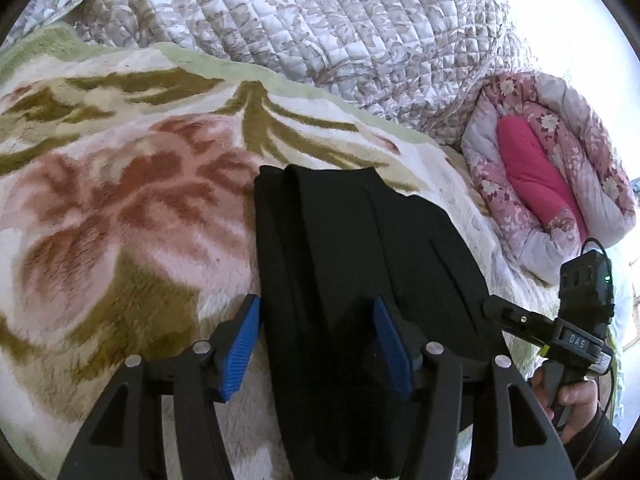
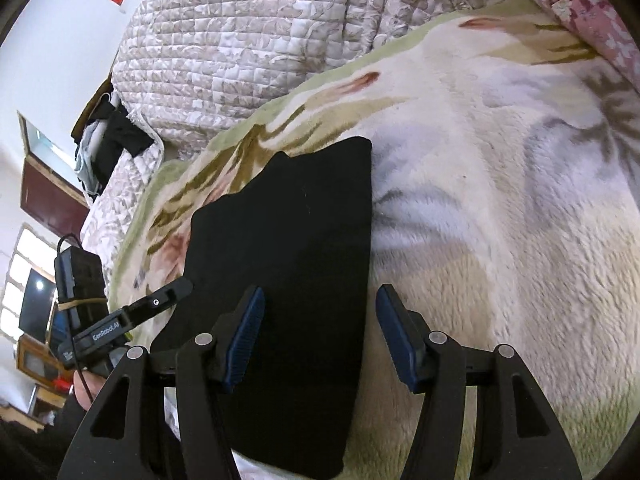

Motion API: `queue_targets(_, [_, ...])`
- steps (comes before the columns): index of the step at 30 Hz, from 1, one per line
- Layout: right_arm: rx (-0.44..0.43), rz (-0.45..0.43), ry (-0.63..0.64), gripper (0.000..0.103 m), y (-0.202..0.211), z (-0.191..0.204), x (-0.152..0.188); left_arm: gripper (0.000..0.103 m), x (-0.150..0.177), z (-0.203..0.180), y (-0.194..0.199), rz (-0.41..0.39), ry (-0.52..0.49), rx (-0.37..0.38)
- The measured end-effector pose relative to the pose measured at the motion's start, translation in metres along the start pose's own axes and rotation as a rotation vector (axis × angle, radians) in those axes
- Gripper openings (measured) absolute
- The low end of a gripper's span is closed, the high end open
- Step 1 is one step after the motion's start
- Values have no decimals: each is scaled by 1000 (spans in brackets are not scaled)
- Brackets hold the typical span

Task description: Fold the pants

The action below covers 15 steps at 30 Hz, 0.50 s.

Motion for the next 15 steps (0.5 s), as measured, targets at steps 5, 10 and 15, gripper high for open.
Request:
queue_targets(5, [-10, 11, 13, 58, -2, 5, 2, 61, 7, -2, 4, 3, 4, 12])
queue_targets(10, [-2, 9, 21, 55, 1, 11, 10, 61, 21, -6, 11, 6, 11, 17])
queue_targets(15, [25, 16, 6, 48, -8, 6, 2, 60, 15, -7, 5, 4, 1, -3])
Point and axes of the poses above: each gripper's, at about its wrist camera, not at the fingertips, and y roughly against the way its jaws point, z to its left, x to its underside, the point moved 8 cm from there along -y, roughly the way its jaws point, and after that the axes turned 4 degrees about y, right-handed, at the moved point
